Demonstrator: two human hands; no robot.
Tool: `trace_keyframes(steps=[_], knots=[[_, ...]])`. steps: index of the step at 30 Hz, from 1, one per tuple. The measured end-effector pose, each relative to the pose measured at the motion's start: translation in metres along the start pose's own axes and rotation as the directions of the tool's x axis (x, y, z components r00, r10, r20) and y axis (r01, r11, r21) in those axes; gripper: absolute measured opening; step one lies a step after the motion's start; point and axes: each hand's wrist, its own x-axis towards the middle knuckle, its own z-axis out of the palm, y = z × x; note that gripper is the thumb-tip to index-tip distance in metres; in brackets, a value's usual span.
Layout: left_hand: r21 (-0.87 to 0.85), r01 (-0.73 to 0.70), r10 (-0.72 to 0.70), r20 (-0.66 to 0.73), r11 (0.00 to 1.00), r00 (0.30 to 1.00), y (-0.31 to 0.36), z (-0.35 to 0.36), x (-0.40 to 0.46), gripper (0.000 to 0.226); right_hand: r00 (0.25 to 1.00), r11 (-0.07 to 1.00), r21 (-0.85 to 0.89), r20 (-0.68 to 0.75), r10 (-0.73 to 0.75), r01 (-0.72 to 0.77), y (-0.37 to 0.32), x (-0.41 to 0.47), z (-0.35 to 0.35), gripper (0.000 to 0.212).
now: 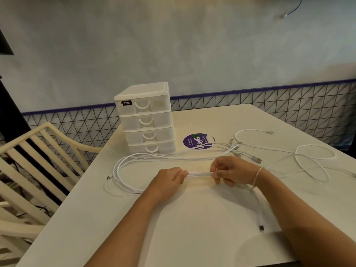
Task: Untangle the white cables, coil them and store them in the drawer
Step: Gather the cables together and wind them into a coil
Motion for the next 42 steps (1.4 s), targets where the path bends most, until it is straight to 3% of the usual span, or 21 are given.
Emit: trace_keyframes(steps=[4,8,10,12,13,14,18,21,26,34,39,42], knots=[[-0.036,-0.005,0.004,-0.025,0.999,1.000,-0.003,-0.002,0.002,0.040,0.995,0.983,-0.152,-0.045,0.094,-0.100,0.019,-0.018,-0.040,0.026],[-0.045,0.002,-0.005,-0.063,0.999,0.998,-0.006,-0.006,0.003,0.040,0.932,0.893,-0.351,-0.321,0.166,-0.280,0.033,-0.038,-0.081,0.028],[-0.024,0.003,-0.004,-0.055,1.000,0.998,-0.003,-0.003,0.005,0.039,0.900,0.837,-0.409,-0.386,0.203,-0.364,0.033,-0.038,-0.089,0.025],[-0.034,0.008,-0.010,-0.054,0.999,0.999,-0.002,0.001,0.006,0.037,0.865,0.616,-0.613,-0.414,0.283,-0.495,0.024,-0.030,-0.082,0.012],[-0.056,0.014,-0.018,-0.059,0.998,0.998,-0.001,0.002,0.006,0.036,0.855,0.489,-0.701,-0.434,0.285,-0.519,0.017,-0.024,-0.074,0.019],[-0.087,0.021,-0.027,-0.067,0.996,0.997,-0.001,0.003,0.005,0.035,0.869,0.439,-0.750,-0.431,0.243,-0.495,0.009,-0.018,-0.064,0.025],[-0.155,0.020,-0.034,-0.089,0.988,0.995,0.000,0.004,0.003,0.032,0.969,0.730,-0.678,-0.227,-0.098,-0.085,-0.030,0.009,-0.019,0.019],[-0.149,-0.002,-0.013,-0.099,0.989,0.995,-0.001,0.004,0.004,0.032,0.993,0.785,-0.618,-0.061,-0.104,0.044,-0.042,0.025,0.013,0.024],[-0.139,-0.027,0.012,-0.106,0.990,0.994,-0.002,0.002,0.007,0.030,0.993,0.889,-0.453,-0.051,-0.104,0.070,-0.035,0.029,0.018,0.019],[-0.114,-0.035,0.026,-0.081,0.993,0.996,-0.003,0.003,0.006,0.028,0.977,0.868,-0.487,-0.119,-0.174,0.095,-0.038,0.028,0.029,0.015],[-0.096,-0.031,0.025,-0.061,0.995,0.998,0.001,0.004,0.005,0.027,0.984,0.839,-0.543,-0.129,-0.120,0.031,-0.035,0.024,0.021,0.016],[-0.083,-0.026,0.022,-0.047,0.996,0.999,0.002,0.005,0.005,0.026,0.984,0.839,-0.543,-0.166,-0.068,-0.034,-0.032,0.024,0.014,0.030]])
